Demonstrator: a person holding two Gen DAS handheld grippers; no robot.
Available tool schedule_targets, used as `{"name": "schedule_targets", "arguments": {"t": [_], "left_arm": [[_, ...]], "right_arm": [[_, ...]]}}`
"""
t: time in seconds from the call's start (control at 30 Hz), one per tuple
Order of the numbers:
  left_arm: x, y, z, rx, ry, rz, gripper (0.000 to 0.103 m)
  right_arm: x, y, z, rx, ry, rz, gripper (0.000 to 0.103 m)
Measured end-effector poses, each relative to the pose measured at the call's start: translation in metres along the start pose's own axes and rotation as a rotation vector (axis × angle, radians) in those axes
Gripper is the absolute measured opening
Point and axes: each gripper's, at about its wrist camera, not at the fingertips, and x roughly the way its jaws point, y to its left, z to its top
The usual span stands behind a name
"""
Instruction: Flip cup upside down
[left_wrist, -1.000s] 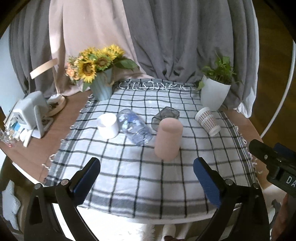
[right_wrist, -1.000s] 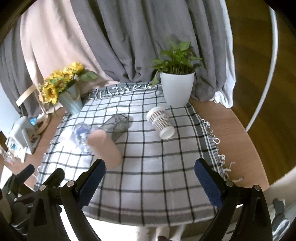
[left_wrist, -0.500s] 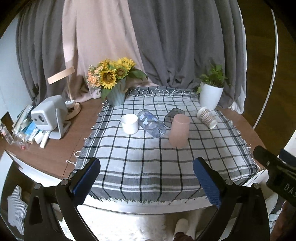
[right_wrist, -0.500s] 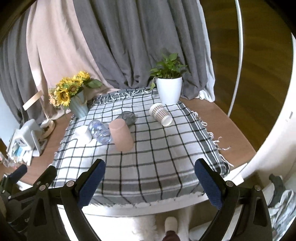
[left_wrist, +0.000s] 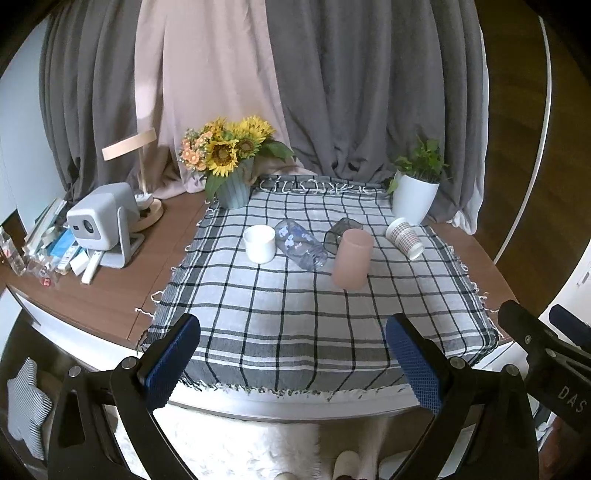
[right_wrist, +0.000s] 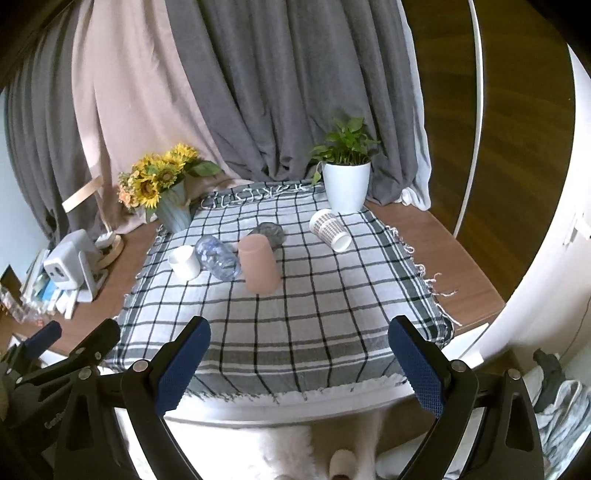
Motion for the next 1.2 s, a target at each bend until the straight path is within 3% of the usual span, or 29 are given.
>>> {"name": "schedule_targets", "arguments": {"t": [1.2], "left_arm": [[-0.006, -0.009, -0.001, 0.005, -0.005, 0.004, 0.103]], "right_arm": [[-0.002, -0.006, -0.004, 0.004, 0.011, 0.006, 0.097]]}}
